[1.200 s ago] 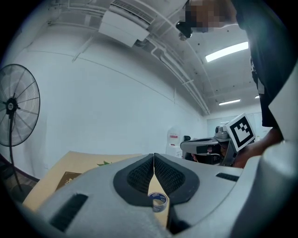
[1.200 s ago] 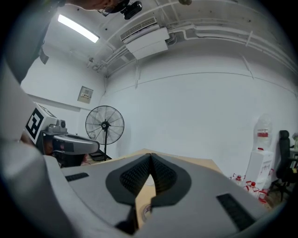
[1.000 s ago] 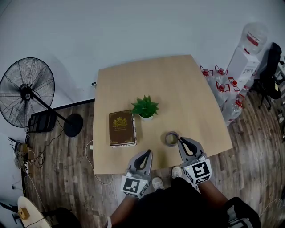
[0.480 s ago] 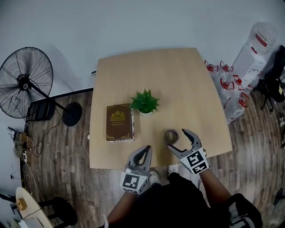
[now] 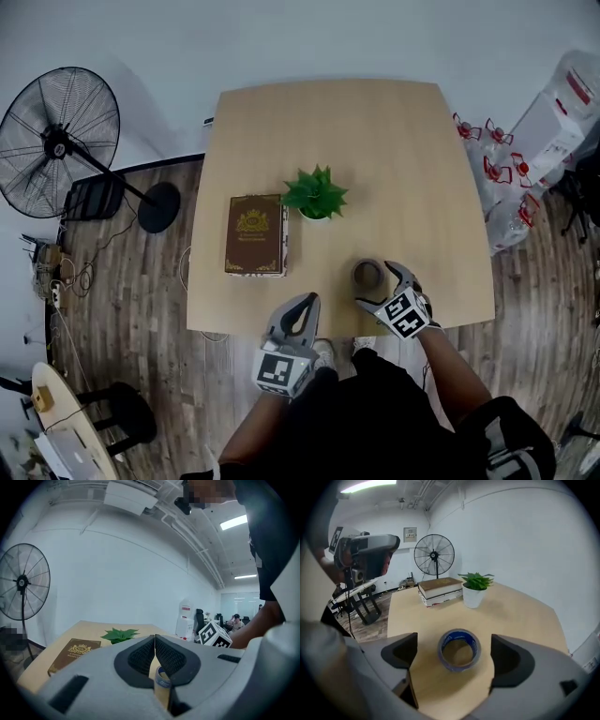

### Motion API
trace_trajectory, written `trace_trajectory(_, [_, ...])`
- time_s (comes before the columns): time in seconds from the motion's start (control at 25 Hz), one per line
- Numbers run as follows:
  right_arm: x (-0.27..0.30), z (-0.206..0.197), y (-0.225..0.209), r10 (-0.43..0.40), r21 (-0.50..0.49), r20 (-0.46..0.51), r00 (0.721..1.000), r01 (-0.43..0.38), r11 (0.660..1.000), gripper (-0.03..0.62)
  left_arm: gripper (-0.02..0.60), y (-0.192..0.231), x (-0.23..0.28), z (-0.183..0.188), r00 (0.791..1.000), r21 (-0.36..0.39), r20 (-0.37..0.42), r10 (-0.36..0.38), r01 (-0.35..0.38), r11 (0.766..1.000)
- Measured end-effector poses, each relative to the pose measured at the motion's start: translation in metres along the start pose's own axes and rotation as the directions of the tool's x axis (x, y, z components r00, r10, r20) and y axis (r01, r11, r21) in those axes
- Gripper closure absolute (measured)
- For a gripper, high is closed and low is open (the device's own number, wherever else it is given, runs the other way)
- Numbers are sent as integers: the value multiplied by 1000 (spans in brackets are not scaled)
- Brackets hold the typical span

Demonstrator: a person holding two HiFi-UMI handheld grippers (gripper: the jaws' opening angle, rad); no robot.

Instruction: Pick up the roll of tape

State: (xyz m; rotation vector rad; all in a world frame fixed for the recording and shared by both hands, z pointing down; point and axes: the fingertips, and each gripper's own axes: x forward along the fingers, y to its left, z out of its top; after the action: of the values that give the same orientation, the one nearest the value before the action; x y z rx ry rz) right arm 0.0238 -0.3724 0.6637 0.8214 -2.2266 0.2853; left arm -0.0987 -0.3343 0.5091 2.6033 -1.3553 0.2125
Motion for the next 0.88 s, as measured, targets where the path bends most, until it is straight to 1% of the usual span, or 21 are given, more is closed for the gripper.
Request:
trace_trajectory(0.12, [17,-14,-6,21,18,-27,999,-20,1000,152,574,4,-1,-6,999,-7,-26,23,-23,1000])
trace_trajectory(0.24, [31,-26,-10,39,43,-52,998,-37,998,151,574,8,-1,-5,999,-6,0,44,-44,999])
trace_trajectory(0.4, [46,-34,-13,59,59,-73,996,-55,997,151,574,12,0,-8,998,-24,-12,69,-69,997])
trace_trajectory(0.52, [56,-35,-14,70,45,-83,994,-66,997,151,574,14,0,-9,996,-32,-22,84,-84,996])
trace_trajectory(0.64, [63,-36,-11,88,32,-102,991,-86,996,151,574,20,-3,-10,995,-12,-22,97,-97,995])
trace_trajectory(0.76, [68,-37,-11,90,13,-118,989,-89,996,152,574,23,-5,-11,994,-6,-28,109,-109,994])
trace_trajectory(0.88, [71,-37,-11,93,2,-123,988,-93,996,152,574,23,-5,-11,993,-22,-38,115,-116,993])
